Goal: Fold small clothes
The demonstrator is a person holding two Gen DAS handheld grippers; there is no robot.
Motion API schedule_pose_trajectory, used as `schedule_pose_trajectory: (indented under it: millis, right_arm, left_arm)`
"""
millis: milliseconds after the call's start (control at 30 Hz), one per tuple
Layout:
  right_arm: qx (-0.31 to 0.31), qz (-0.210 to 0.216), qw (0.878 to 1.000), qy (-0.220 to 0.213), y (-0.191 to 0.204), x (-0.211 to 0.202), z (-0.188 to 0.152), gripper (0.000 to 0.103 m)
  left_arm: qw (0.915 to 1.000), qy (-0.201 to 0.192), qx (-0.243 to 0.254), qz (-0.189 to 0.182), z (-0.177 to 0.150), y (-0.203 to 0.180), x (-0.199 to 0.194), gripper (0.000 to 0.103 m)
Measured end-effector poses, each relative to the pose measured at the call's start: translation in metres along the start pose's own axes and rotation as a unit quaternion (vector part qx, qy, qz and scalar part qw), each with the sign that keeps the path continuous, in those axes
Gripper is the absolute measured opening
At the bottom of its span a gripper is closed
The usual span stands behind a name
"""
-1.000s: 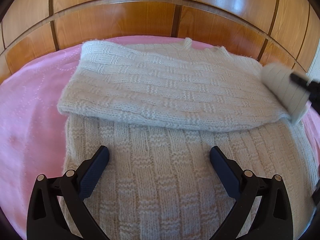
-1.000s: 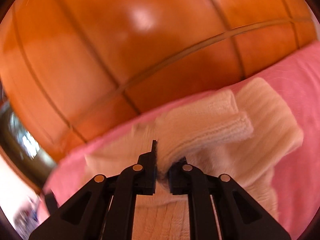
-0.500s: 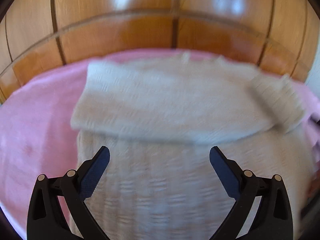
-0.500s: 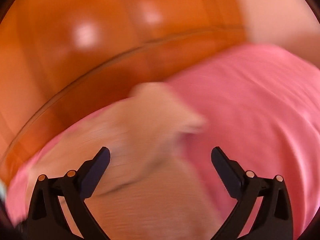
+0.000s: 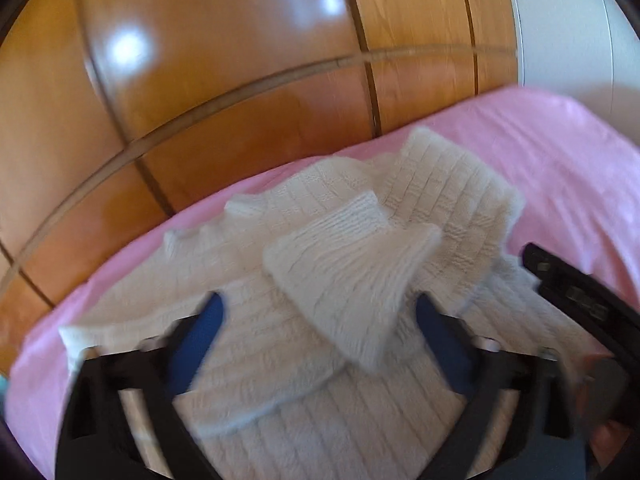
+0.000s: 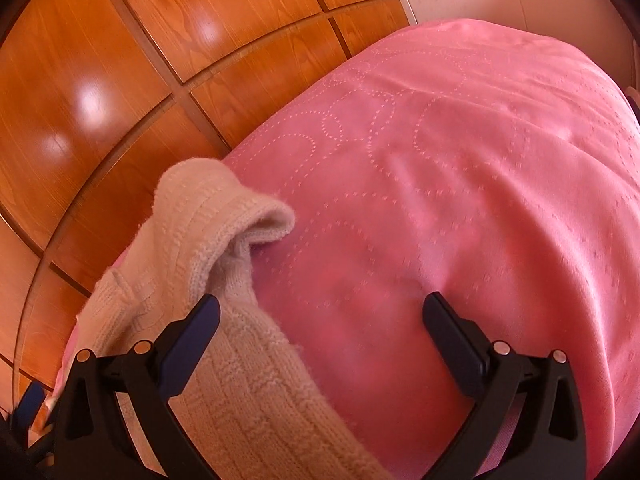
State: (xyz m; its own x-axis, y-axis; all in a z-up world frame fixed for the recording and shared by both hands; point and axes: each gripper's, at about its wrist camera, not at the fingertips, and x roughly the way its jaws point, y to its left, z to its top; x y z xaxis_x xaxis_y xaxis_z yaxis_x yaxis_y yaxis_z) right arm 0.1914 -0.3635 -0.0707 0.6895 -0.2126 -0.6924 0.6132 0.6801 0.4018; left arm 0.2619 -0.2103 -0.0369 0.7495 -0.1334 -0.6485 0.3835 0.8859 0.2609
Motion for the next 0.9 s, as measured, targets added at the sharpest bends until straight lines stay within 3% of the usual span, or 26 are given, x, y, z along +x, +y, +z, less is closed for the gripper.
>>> schedule_pose_trajectory:
  millis: [67,133,200,300,433,633,733,767,833,900]
  right_arm:
    - [-0.002,-0.001,1.0,0.0,0.001,0.0,0.0,0.101]
    - [-0.002,0.001,1.0,0.0,0.001,-0.001,0.0,0.101]
    - [0.001,0.007,1.0,-0.002,-0.001,-0.001,0.001,0.101]
    - [-0.001,0.005,1.0,-0.002,-0.001,-0.001,0.001,0.101]
    - [0.001,0.01,1.0,-0.002,-0.002,-0.001,0.001,0.101]
    - [-0.014,-0.005,1.0,0.007,0.004,0.002,0.002,0.101]
    - [-0.063,-0.022,0.997,0.045,0.022,0.009,0.008,0.101]
    - [-0.083,-0.015,0.995,0.056,0.028,0.011,0.01,0.101]
    - [-0.128,0.007,0.99,0.056,0.043,0.011,0.015,0.101]
    - [-0.181,-0.021,0.982,0.048,0.06,0.017,0.018,0.101]
  left_arm:
    - [0.9997,0.019,-0.009,-0.014,0.006,0.004,0.012,0.029]
    - [0.9964,0.009,-0.075,-0.038,0.012,0.025,0.008,0.021]
    - [0.9904,-0.006,-0.132,-0.039,0.014,0.046,0.001,0.01]
    - [0.977,-0.026,-0.207,-0.044,0.007,0.087,-0.011,0.008]
    - [0.9652,-0.038,-0.255,-0.042,-0.013,0.122,-0.021,0.008]
    - [0.9448,-0.008,-0.322,-0.063,-0.066,0.15,-0.004,0.008]
    - [0.9342,0.001,-0.348,-0.081,-0.092,0.153,0.005,0.018]
    - [0.9244,-0.001,-0.369,-0.095,-0.101,0.158,0.009,0.019]
    - [0.9091,-0.011,-0.399,-0.119,-0.107,0.165,0.013,0.019]
    - [0.9033,-0.016,-0.408,-0.131,-0.11,0.165,0.014,0.019]
